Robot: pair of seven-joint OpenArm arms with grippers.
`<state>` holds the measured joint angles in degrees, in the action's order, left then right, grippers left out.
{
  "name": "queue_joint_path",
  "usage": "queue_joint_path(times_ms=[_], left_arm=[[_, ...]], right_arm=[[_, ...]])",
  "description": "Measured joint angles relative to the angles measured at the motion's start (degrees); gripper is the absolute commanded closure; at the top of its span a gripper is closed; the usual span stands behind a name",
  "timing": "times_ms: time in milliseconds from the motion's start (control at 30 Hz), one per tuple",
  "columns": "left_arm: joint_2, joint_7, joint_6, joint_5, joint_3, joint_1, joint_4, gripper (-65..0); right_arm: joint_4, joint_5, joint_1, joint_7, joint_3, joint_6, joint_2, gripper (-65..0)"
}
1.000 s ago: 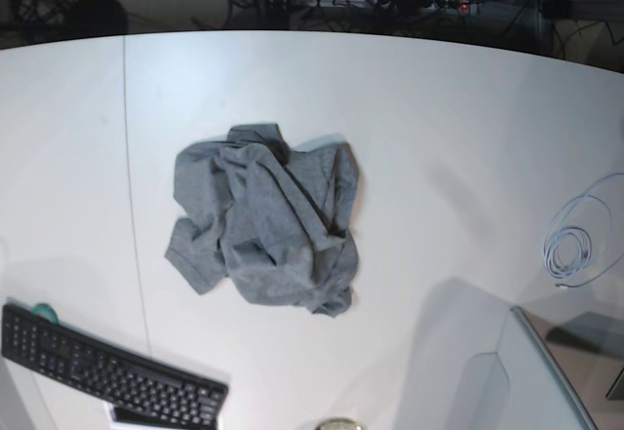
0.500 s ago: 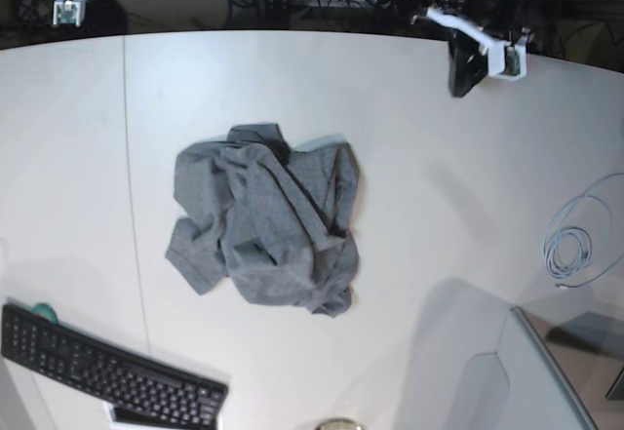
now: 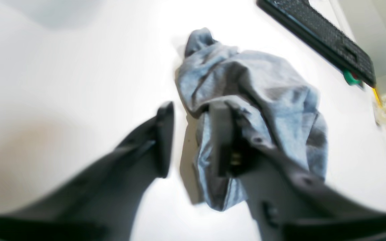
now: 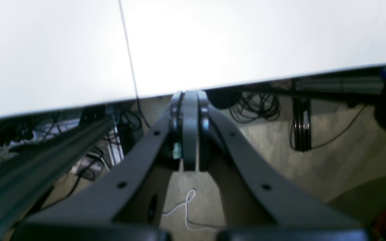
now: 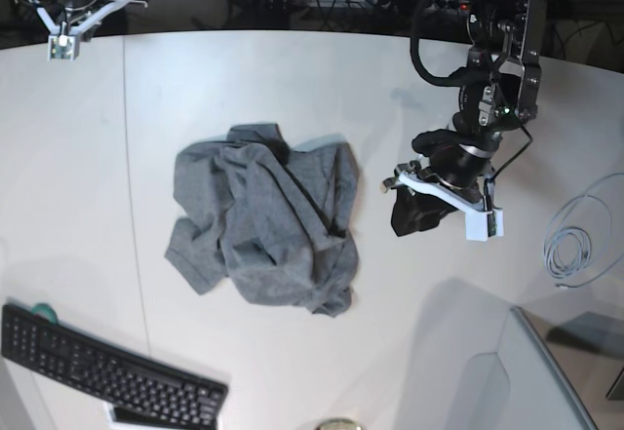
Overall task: Layout the t-shirt on the table in an organized manner, then fold the t-shirt properly
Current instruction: 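Lower the left gripper onto the crumpled grey t-shirt and grasp it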
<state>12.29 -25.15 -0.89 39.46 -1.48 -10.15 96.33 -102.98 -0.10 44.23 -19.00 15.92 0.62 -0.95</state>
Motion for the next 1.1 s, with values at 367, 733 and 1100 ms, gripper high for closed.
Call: queue_joint_path(times_ms=[367, 733, 1100], left_arm=[[-8.87, -0.39, -0.20, 0.00, 0.15, 7.52, -14.73, -20.2], [-13.44, -0.15, 5.22, 0.07, 0.15, 11.80, -22.43, -20.4], [-15.98, -0.17, 5.22, 0.07, 0.13, 15.54, -26.67, -20.2]], right_arm=[[0.24, 0.02, -3.63, -5.55, 0.00, 0.00, 0.02, 0.0], [-1.38, 0.00, -8.28, -7.91, 0.00, 0.02, 0.15, 0.0], [-3.19, 0.02, -11.96, -7.87, 0.22, 0.00, 1.11, 0.0]])
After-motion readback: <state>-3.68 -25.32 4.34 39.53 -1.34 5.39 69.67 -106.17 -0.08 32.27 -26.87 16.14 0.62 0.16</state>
